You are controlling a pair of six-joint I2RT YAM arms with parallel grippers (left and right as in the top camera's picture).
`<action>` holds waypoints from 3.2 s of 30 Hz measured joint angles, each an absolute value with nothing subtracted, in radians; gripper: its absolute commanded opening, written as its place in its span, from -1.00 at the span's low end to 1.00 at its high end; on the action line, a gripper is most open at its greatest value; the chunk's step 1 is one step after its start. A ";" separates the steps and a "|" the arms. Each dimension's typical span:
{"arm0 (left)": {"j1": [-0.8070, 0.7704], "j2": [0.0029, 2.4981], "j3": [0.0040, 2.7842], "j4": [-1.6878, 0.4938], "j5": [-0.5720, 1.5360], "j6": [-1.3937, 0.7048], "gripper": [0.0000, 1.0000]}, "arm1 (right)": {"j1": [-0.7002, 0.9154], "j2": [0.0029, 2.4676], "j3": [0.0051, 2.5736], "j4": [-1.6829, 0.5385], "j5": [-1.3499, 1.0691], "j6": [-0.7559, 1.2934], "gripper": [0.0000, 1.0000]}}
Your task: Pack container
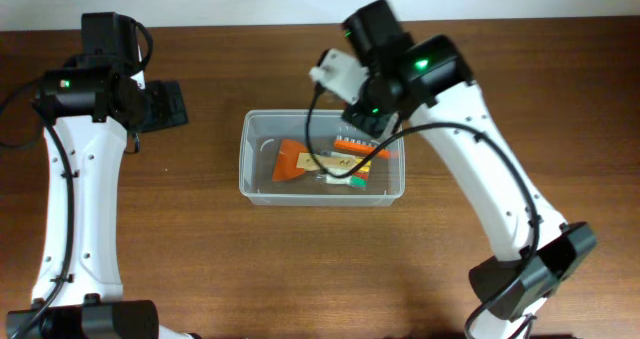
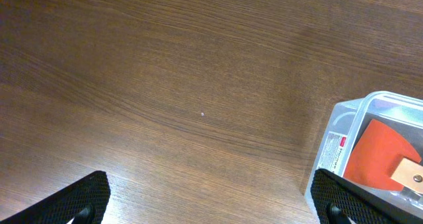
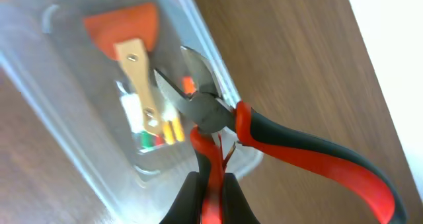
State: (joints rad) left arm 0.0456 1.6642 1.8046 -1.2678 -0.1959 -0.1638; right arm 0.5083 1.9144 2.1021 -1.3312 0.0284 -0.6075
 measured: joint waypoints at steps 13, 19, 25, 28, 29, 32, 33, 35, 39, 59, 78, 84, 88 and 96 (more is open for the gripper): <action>0.046 1.664 1.805 -1.267 -0.196 -0.164 0.99 | 0.536 2.133 2.102 -1.330 -0.081 -0.632 -0.93; 0.046 1.664 1.805 -1.267 -0.196 -0.164 0.98 | 0.536 2.179 2.102 -1.328 -0.104 -0.632 -0.92; 0.046 1.664 1.805 -1.267 -0.196 -0.164 0.99 | 0.537 2.214 2.102 -1.327 -0.142 -0.633 -0.92; 0.046 1.664 1.805 -1.267 -0.196 -0.164 0.99 | 0.540 2.230 2.102 -1.326 -0.156 -0.632 -0.93; 0.046 1.664 1.805 -1.267 -0.196 -0.164 0.99 | 0.541 2.233 2.102 -1.326 -0.158 -0.633 -0.92; 0.046 1.664 1.805 -1.268 -0.196 -0.164 0.99 | 0.561 2.252 2.102 -1.322 -0.164 -0.633 -0.92; 0.046 1.664 1.805 -1.267 -0.196 -0.164 0.99 | 0.567 2.256 2.102 -1.322 -0.166 -0.633 -0.92; 0.046 1.664 1.805 -1.267 -0.196 -0.164 0.99 | 0.577 2.265 2.102 -1.323 -0.173 -0.633 -0.92; 0.046 1.664 1.805 -1.267 -0.196 -0.164 0.99 | 0.589 2.292 2.101 -1.322 -0.184 -0.632 -0.91; 0.046 1.664 1.805 -1.267 -0.196 -0.164 0.98 | 0.590 2.313 2.098 -1.321 -0.194 -0.605 0.97; 0.046 1.664 1.805 -1.267 -0.196 -0.164 0.98 | 0.367 2.250 3.002 -1.692 0.005 -0.248 0.97; 0.046 1.664 1.805 -1.268 -0.196 -0.164 0.98 | 0.247 2.126 3.003 -1.692 0.027 -0.143 0.97; 0.046 1.664 1.805 -1.268 -0.196 -0.164 0.98 | 0.222 1.979 2.924 -1.692 0.038 -0.122 0.97; 0.046 1.664 1.805 -1.268 -0.196 -0.164 0.99 | 0.119 1.573 2.410 -1.693 0.183 -0.046 0.97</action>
State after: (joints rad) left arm 0.0456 1.6642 1.8050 -1.2678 -0.1963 -0.1642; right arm 0.1188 1.5730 2.4096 -1.6928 0.1829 -0.0463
